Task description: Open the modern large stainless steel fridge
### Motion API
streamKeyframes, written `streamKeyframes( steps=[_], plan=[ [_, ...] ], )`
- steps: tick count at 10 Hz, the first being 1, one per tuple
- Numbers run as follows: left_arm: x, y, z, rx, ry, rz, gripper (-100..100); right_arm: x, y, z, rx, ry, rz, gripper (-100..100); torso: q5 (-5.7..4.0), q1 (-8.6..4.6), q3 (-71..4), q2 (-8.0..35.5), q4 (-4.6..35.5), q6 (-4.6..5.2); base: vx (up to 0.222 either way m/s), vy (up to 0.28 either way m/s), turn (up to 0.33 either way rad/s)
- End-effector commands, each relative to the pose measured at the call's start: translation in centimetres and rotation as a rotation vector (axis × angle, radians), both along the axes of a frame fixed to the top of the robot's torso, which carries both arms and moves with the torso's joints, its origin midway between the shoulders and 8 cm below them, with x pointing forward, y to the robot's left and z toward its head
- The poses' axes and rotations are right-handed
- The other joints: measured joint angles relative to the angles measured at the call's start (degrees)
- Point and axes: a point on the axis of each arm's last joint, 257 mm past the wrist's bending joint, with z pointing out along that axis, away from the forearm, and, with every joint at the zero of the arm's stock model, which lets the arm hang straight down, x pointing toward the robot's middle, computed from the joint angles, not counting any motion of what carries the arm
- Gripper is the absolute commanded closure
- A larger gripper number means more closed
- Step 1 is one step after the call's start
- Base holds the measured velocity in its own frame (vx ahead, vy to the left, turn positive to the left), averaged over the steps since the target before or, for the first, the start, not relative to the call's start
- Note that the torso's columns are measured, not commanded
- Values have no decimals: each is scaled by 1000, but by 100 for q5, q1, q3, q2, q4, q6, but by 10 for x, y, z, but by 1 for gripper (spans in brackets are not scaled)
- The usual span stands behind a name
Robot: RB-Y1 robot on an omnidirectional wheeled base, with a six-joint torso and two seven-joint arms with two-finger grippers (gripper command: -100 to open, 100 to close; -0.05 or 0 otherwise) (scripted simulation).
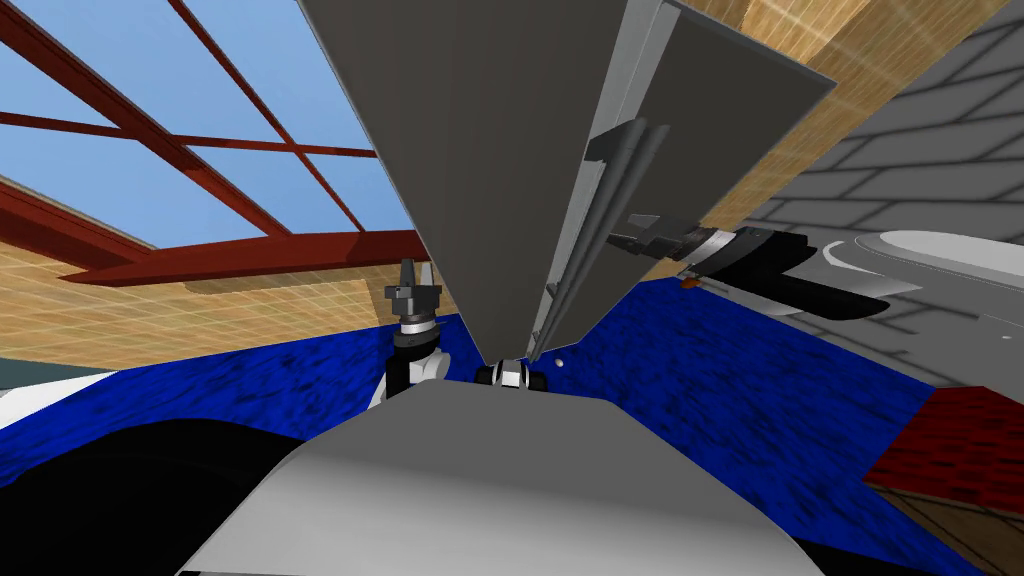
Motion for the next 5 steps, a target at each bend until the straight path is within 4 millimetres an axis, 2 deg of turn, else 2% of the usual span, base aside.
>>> streamKeyframes(
  steps=[1,2,3,4,5],
  plan=[
    [0,0,0,0,0,0,0,2,6,17,-72,-32,2,-100,0,0,11,14,1,9,-33,69,-122],
    [0,0,0,0,0,0,0,5,5,30,-107,-56,-10,-100,0,-5,17,20,6,3,-41,85,-152],
    [0,0,0,0,1,0,0,5,7,30,-123,-55,-8,-100,6,10,20,28,11,5,-35,85,-125],
    [0,0,0,0,1,1,0,7,8,42,-160,-78,-17,-100,12,18,24,32,15,-1,-48,121,-181],
    [0,1,-1,0,2,1,0,7,10,43,-170,-78,-16,-100,19,37,28,42,23,3,-25,102,-95]
  ],
)
